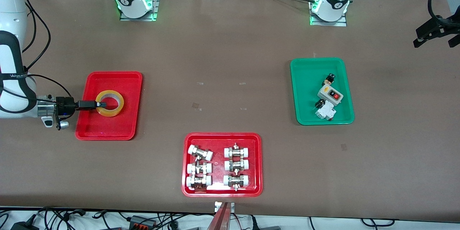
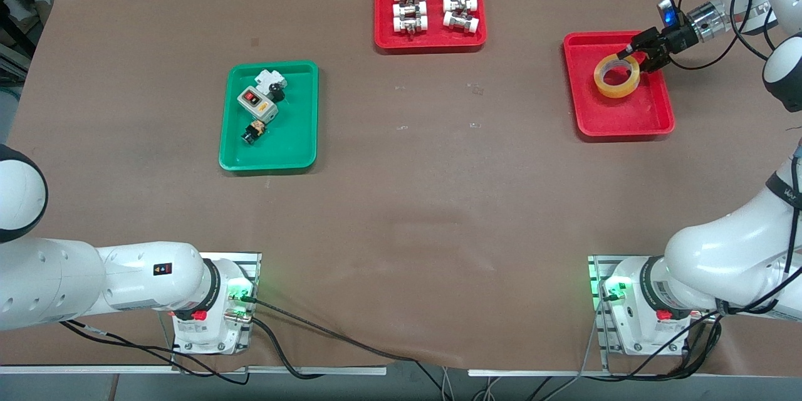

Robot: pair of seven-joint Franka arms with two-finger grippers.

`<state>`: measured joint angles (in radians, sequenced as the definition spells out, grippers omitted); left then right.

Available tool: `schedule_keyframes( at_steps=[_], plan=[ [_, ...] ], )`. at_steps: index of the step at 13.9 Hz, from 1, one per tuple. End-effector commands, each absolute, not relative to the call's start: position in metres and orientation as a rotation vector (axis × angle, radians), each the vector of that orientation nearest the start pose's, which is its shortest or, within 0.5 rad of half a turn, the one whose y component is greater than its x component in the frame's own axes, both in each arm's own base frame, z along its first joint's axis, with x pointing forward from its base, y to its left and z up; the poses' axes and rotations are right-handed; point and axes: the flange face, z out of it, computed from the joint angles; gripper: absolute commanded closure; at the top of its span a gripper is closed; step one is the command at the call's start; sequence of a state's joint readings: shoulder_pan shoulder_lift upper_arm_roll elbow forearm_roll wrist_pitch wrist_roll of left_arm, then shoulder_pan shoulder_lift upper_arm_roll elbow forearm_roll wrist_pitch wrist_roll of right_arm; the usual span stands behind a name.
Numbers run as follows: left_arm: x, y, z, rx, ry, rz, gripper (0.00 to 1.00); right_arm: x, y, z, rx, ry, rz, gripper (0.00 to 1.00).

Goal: Left arm passes tape to right arm into tray
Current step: 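Lower the tape into the empty red tray with the right gripper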

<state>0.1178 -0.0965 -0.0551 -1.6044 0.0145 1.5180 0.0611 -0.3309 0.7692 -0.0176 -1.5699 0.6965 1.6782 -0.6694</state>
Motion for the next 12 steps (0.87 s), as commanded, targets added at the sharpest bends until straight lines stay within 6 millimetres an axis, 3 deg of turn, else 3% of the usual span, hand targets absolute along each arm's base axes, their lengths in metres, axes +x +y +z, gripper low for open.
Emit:
schedule_keyframes(
  at_steps=[1,6,12],
  plan=[
    [0.521,0.03,0.66,-3.096,-0.008,0.004,0.0,0.62,-0.156,0.177,-2.345,-0.073,0.311,0.0],
    [0.521,0.03,0.66,-3.102,-0.009,0.003,0.0,0.628,-0.137,0.185,-2.482,-0.223,0.36,0.0],
    [0.524,0.031,0.658,-3.109,-0.004,0.008,0.0,0.645,-0.106,0.22,-2.661,-0.453,0.392,0.0]
  ],
)
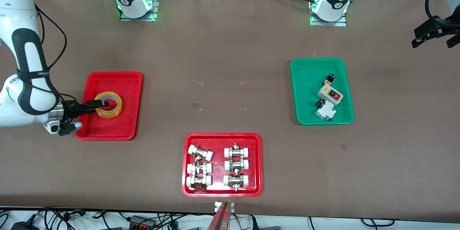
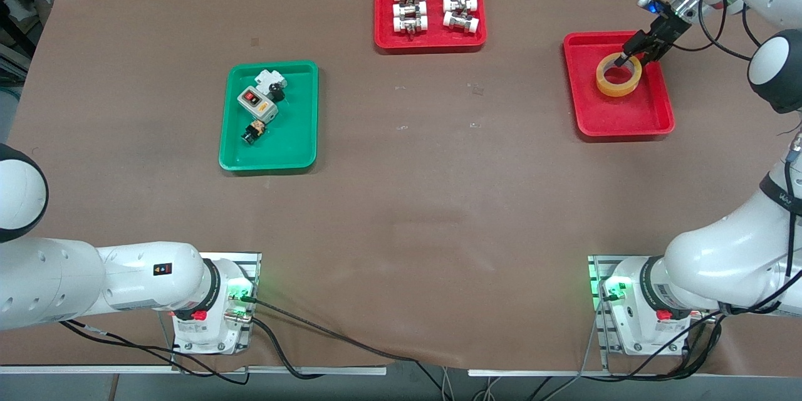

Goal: Left arm passes tape to right arm into tray
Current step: 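Lower the tape into the empty red tray with the right gripper, then open the right gripper and raise it away from the tape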

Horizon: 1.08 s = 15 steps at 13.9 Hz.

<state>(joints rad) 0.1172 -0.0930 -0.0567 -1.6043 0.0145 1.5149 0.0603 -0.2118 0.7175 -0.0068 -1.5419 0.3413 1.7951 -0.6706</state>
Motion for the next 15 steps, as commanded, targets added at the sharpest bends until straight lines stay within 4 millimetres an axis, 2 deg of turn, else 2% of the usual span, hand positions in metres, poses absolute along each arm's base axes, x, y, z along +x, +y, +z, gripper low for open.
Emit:
schedule_keyframes(
  at_steps=[1,4,6,8,10,11,13,14,15],
  plan=[
    [0.524,0.032,0.658,-3.11,-0.006,0.005,0.0,0.646,-0.104,0.223,-2.669,-0.465,0.394,0.0],
    [0.529,0.032,0.66,-3.111,0.001,-0.002,0.0,0.648,-0.103,0.23,-2.694,-0.498,0.398,0.0],
    [0.53,0.031,0.658,-3.126,0.003,0.002,0.0,0.656,-0.096,0.251,-2.72,-0.507,0.368,0.0],
    [0.53,0.033,0.658,-3.131,-0.003,0.001,0.0,0.67,-0.073,0.291,-2.796,-0.466,0.367,0.0],
    [0.53,0.033,0.658,-3.129,0.001,0.001,0.0,0.679,-0.061,0.332,-2.87,-0.359,0.358,0.0],
    [0.53,0.033,0.658,-3.129,0.004,0.001,0.0,0.679,-0.055,0.346,-2.886,-0.272,0.378,0.0],
    [0.53,0.033,0.658,-3.131,0.001,0.001,0.0,0.673,-0.032,0.369,-2.907,-0.055,0.493,0.0],
    [0.53,0.033,0.658,-3.131,0.001,0.001,0.0,0.673,-0.026,0.394,-2.925,0.055,0.503,0.0],
    [0.53,0.03,0.658,-3.131,0.009,-0.004,0.0,0.673,-0.02,0.42,-2.943,0.079,0.499,0.0]
  ],
)
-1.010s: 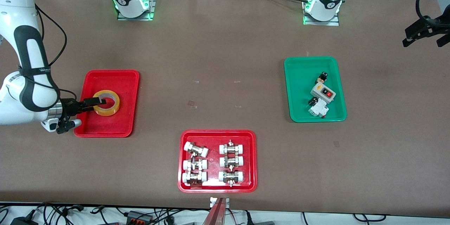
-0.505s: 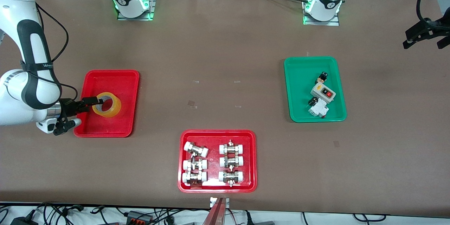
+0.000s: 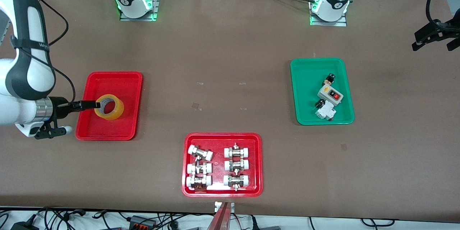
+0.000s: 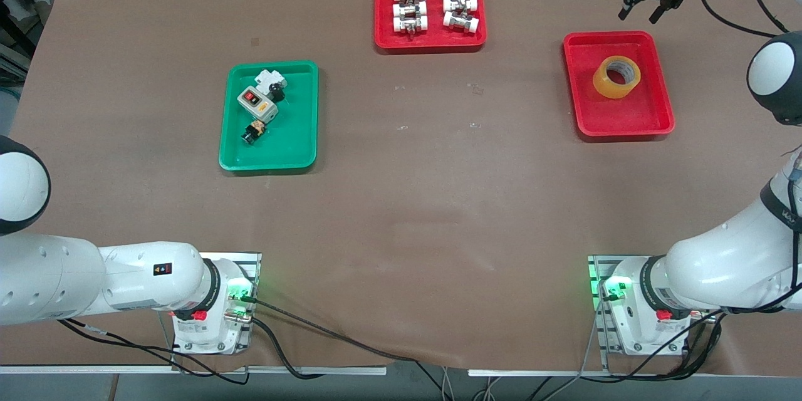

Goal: Left arm passes tape to right arm into tray
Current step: 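Open the right gripper and raise it away from the tape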

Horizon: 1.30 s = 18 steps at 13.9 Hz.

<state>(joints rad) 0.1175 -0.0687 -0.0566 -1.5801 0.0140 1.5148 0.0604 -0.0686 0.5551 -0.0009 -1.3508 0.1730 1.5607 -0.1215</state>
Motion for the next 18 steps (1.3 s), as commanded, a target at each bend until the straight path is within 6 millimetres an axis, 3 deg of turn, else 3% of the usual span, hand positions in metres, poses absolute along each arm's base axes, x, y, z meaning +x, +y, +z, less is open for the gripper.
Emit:
schedule_keyframes(
  at_steps=[1,2,4,6,8,11,14,18],
  plan=[
    [0.531,0.028,0.657,-3.132,0.016,-0.001,0.0,0.675,-0.018,0.443,-2.978,0.061,0.479,0.0],
    [0.535,0.026,0.653,-3.135,0.026,0.008,0.0,0.678,-0.018,0.468,-3.027,0.038,0.43,0.0],
    [0.551,0.026,0.666,-3.135,0.016,-0.038,0.0,0.684,-0.022,0.506,-3.092,0.028,0.309,0.0],
    [0.552,0.024,0.664,-3.136,0.025,-0.002,0.0,0.686,-0.023,0.526,-3.11,0.061,0.234,0.0],
    [0.553,0.026,0.661,-3.159,0.01,0.003,0.0,0.678,-0.022,0.557,-3.121,0.069,0.139,0.0],
    [0.557,0.025,0.658,-3.192,0.022,0.007,0.0,0.675,-0.026,0.581,-3.16,0.091,0.013,0.0],
    [0.559,0.025,0.657,-3.195,0.03,0.007,0.0,0.648,-0.03,0.587,-3.195,0.069,-0.101,0.0],
    [0.558,0.02,0.657,-3.183,0.04,0.013,0.0,0.625,-0.03,0.597,-3.195,0.065,-0.106,0.0]
  ],
)
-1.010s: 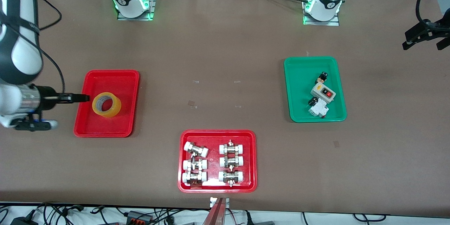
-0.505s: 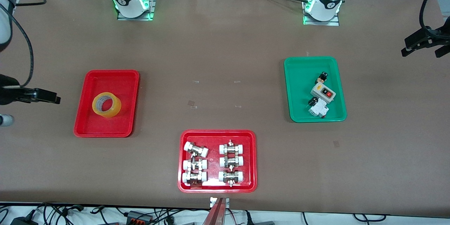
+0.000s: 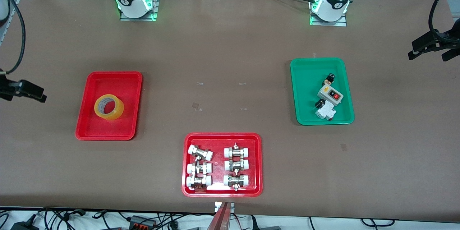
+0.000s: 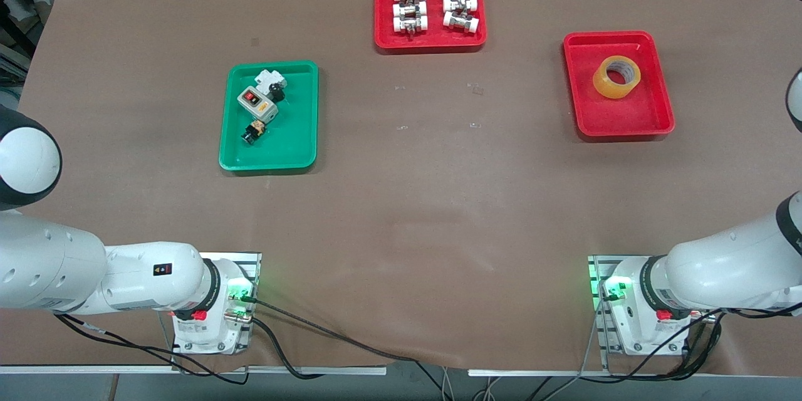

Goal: Left arm passes tape to right arm into tray

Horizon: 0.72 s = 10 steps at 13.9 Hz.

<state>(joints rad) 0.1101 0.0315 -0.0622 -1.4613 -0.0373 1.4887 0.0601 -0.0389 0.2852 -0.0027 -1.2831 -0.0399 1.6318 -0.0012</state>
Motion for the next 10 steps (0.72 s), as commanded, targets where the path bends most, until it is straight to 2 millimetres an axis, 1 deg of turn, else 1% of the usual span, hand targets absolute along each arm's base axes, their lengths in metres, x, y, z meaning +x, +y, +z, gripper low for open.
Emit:
schedule_keyframes(
  at_steps=[1,3,5,7,8,10],
  plan=[
    [0.558,0.021,0.656,-3.183,0.038,0.016,0.0,0.614,-0.029,0.592,-3.196,0.063,-0.101,0.0],
    [0.556,0.02,0.656,-3.183,0.043,0.04,0.0,0.589,-0.031,0.585,-3.197,0.064,-0.106,0.0],
    [0.555,0.017,0.657,-3.18,0.056,0.041,0.0,0.567,-0.031,0.584,-3.197,0.066,-0.084,0.0],
    [0.554,0.016,0.658,-3.178,0.056,0.048,0.0,0.557,-0.029,0.577,-3.197,0.06,-0.057,0.0],
    [0.553,0.019,0.657,-3.178,0.046,0.05,0.0,0.551,-0.028,0.573,-3.197,0.055,-0.067,0.0],
    [0.553,0.02,0.657,-3.179,0.044,0.05,0.0,0.54,-0.024,0.574,-3.198,0.041,-0.101,0.0]
  ],
)
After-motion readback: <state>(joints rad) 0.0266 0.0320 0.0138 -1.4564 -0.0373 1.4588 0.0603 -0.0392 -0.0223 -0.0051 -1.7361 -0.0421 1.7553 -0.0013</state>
